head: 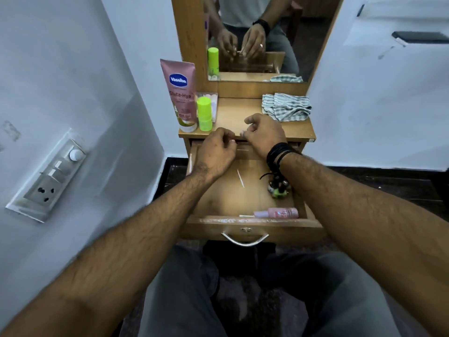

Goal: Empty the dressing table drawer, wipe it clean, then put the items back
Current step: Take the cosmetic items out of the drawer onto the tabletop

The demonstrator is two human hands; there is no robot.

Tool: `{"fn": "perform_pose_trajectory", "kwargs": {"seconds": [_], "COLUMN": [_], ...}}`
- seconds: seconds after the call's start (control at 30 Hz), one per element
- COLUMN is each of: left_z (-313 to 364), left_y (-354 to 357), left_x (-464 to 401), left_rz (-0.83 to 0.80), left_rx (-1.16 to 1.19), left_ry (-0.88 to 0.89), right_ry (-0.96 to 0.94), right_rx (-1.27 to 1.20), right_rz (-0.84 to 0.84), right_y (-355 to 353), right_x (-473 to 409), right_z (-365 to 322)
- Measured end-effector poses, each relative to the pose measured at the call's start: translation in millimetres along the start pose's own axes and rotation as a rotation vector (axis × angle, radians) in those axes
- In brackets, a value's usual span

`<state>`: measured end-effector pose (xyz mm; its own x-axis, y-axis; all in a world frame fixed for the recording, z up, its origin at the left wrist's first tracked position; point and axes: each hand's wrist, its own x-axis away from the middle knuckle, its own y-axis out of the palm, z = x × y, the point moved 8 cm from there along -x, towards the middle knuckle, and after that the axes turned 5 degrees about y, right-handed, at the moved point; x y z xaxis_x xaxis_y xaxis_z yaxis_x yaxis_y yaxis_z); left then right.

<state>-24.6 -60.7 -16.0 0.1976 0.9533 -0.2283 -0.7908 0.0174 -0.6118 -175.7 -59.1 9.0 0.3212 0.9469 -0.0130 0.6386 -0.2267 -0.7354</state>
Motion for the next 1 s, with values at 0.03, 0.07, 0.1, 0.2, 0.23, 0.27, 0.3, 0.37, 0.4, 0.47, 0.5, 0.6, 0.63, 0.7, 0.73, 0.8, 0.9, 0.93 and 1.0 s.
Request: {"fn": "perform_pose_trajectory", "kwargs": {"seconds": [0.03, 0.07, 0.1, 0.2, 0.23, 0.27, 0.3, 0.37, 0.4, 0.47, 0.5, 0.6, 0.63, 0.7, 0.73, 0.8, 0.9, 0.93, 1.0], "left_z": [6.9, 13.8, 19.5, 35.8, 41.2, 44.4, 46.7, 48.9, 49.8, 51.1, 52.2, 53.2, 52.4, 51.0, 50.7, 50.8, 51.4, 52.0, 52.8], "left_y": [10.2, 21.1, 32.8, 65.4, 74.0, 81.9, 88.9, 100.5, 105.2, 114.5, 118.0, 126.4, 127.9, 129.7, 130.7, 132.8, 135.2, 135.6, 136.7], "left_x": [3.1, 6.7, 10.5, 25.3, 30.9, 35.7, 40.2, 46.7, 49.4, 53.6, 55.8, 58.4, 59.0, 60.2, 60.2, 59.9, 58.7, 58.9, 59.3], "left_rz": [-0.040, -0.084, -0.132, -0.271, -0.315, -0.356, -0.388, -0.434, -0.453, -0.490, -0.508, -0.535, -0.539, -0.539, -0.532, -0.521, -0.507, -0.505, -0.501], "left_rx": [-0.027, -0.040, -0.052, -0.181, -0.238, -0.288, -0.329, -0.396, -0.422, -0.463, -0.482, -0.531, -0.541, -0.553, -0.554, -0.556, -0.552, -0.553, -0.554], "left_ry": [0.024, 0.050, 0.072, 0.165, 0.191, 0.208, 0.221, 0.243, 0.258, 0.288, 0.295, 0.291, 0.274, 0.241, 0.235, 0.227, 0.214, 0.209, 0.200], "right_ry": [-0.001, 0.002, 0.004, 0.011, 0.018, 0.029, 0.043, 0.053, 0.050, 0.039, 0.035, 0.037, 0.038, 0.046, 0.054, 0.072, 0.092, 0.094, 0.081], "right_rx": [0.028, 0.056, 0.082, 0.189, 0.231, 0.267, 0.298, 0.353, 0.384, 0.455, 0.487, 0.543, 0.556, 0.567, 0.566, 0.562, 0.552, 0.549, 0.544], "right_rz": [0.003, 0.006, 0.010, -0.011, -0.028, -0.048, -0.068, -0.105, -0.126, -0.149, -0.146, -0.115, -0.109, -0.101, -0.098, -0.098, -0.111, -0.113, -0.115], "right_y": [-9.7, -19.1, -27.9, -45.5, -48.5, -50.8, -52.0, -51.6, -49.4, -43.9, -41.9, -41.2, -41.2, -40.7, -40.3, -38.0, -32.2, -31.1, -31.0], "right_x": [4.8, 9.8, 14.4, 27.8, 32.2, 36.6, 41.1, 50.1, 54.8, 63.2, 66.5, 70.6, 70.5, 69.3, 68.7, 66.9, 64.2, 63.5, 62.7], "right_z": [7.3, 15.3, 23.4, 49.3, 57.8, 65.4, 72.5, 83.8, 88.5, 97.4, 101.0, 108.9, 110.7, 114.1, 115.8, 119.3, 124.4, 125.1, 125.2]}}
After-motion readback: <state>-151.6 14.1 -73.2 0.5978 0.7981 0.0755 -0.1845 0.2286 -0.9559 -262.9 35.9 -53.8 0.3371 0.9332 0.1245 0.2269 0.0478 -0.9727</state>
